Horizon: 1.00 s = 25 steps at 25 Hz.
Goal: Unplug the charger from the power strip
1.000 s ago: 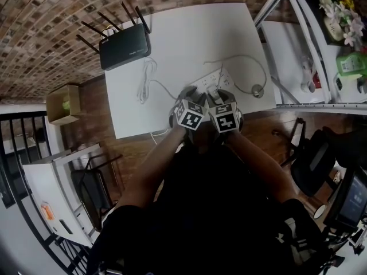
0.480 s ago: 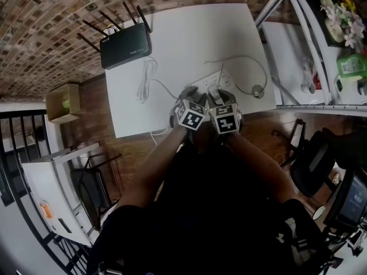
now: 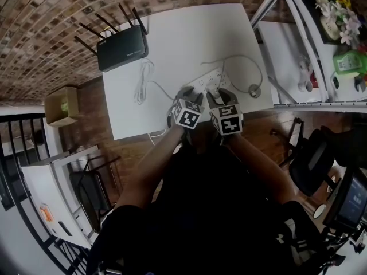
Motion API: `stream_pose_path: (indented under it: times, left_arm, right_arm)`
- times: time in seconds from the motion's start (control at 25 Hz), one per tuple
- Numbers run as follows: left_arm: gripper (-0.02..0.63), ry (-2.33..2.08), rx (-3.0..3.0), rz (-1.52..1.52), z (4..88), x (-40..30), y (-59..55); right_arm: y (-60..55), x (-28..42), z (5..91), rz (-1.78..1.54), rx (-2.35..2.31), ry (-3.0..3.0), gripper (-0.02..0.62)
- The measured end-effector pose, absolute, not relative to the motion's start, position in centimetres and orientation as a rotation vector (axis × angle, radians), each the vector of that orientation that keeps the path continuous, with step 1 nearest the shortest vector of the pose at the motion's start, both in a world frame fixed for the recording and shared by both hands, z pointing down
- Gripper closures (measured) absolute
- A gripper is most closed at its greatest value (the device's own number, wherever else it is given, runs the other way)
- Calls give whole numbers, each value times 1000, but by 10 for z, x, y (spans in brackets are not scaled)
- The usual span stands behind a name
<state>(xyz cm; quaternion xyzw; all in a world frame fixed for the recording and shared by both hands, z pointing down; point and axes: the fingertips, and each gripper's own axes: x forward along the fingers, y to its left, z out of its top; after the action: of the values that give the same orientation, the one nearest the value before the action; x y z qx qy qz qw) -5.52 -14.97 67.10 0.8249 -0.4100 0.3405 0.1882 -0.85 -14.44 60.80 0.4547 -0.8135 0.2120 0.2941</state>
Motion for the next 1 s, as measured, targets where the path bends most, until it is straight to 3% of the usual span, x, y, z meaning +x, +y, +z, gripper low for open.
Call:
stream_pose_path:
  times: [0.48,1.0]
  left_arm:
    - [469,-1203,2337,799,628,-66,-133]
    - [499,-1161,2158,399,565,-64,-94]
  right_arm:
    - [-141,11,594,742,1282,-2223,453]
    - [-138,64,596,1020,1427,-2239,453]
